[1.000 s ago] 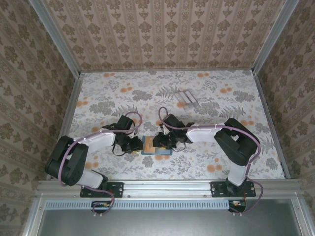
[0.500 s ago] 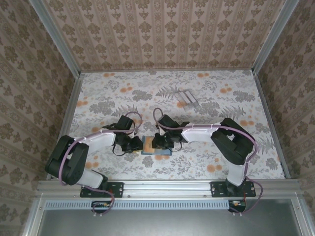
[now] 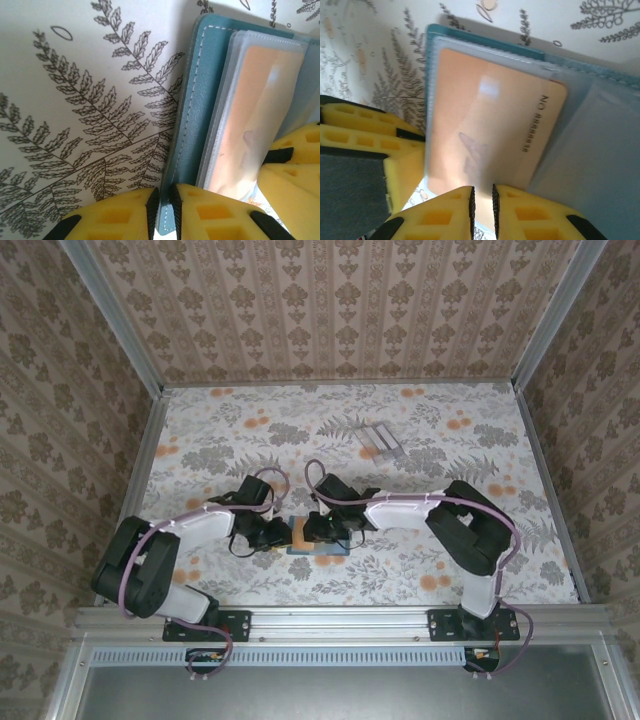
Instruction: Put the credit cards into the card holder
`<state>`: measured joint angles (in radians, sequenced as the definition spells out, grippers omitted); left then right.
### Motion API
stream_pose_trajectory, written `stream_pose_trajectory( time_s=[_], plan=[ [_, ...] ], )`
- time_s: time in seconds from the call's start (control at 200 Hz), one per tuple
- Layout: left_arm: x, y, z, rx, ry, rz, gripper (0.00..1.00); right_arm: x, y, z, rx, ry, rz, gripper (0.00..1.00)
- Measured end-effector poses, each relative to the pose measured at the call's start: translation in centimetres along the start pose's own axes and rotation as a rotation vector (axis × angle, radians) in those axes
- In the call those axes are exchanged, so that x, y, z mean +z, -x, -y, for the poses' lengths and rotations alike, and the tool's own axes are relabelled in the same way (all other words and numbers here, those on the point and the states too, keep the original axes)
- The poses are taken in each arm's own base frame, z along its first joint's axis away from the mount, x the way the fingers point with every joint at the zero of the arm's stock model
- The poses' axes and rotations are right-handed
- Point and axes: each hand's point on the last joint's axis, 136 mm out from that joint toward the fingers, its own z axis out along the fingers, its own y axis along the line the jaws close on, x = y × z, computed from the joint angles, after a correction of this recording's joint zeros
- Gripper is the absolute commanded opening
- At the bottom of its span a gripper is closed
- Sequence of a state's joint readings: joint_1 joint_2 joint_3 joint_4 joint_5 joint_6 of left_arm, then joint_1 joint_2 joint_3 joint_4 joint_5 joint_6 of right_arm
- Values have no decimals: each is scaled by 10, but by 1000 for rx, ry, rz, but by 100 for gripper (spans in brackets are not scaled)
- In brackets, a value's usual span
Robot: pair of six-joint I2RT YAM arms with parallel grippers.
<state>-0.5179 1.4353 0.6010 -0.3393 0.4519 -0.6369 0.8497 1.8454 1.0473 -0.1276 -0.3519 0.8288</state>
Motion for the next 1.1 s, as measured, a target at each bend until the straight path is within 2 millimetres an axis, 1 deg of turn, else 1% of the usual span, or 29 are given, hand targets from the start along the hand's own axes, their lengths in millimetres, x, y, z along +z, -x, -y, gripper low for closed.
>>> stream_pose_trajectory(
  time_s=[0.06, 0.185, 0.235, 0.295, 0.37, 0.455, 0.515, 0.63, 0.7, 0.81, 0.9, 1.025, 1.1],
  plan=[
    [-1, 0, 4, 15, -11, 12, 36, -11, 2, -3, -23, -12, 25, 28],
    [-4, 0, 7, 37, -27, 38, 43, -43, 10, -8, -67, -40, 104, 32],
    [-5, 0, 7, 39, -28, 42, 45, -54, 12, -9, -82, -57, 134, 33],
    [-5, 0, 8, 42, -29, 45, 47, -61, 12, -4, -87, -82, 155, 35],
    [-5, 1, 8, 43, -30, 47, 48, -62, 9, 10, -78, -131, 163, 37],
    [-5, 1, 8, 44, -27, 47, 49, -59, -2, 37, -61, -226, 146, 41],
    [-5, 1, 8, 46, -25, 49, 50, -61, -7, 52, -58, -293, 140, 44],
    [-4, 1, 8, 49, -20, 49, 50, -67, -10, 69, -81, -395, 147, 47],
    [-4, 1, 8, 48, -18, 46, 50, -68, -11, 73, -98, -439, 146, 49],
    [-3, 2, 8, 45, -14, 40, 50, -67, -3, 68, -133, -492, 159, 53],
    [-3, 2, 9, 43, -12, 37, 50, -64, 4, 65, -155, -532, 171, 53],
    [-3, 2, 9, 42, -11, 35, 50, -58, 8, 68, -165, -577, 170, 53],
    [-3, 2, 8, 41, -10, 34, 50, -57, 6, 73, -169, -606, 164, 49]
  ],
)
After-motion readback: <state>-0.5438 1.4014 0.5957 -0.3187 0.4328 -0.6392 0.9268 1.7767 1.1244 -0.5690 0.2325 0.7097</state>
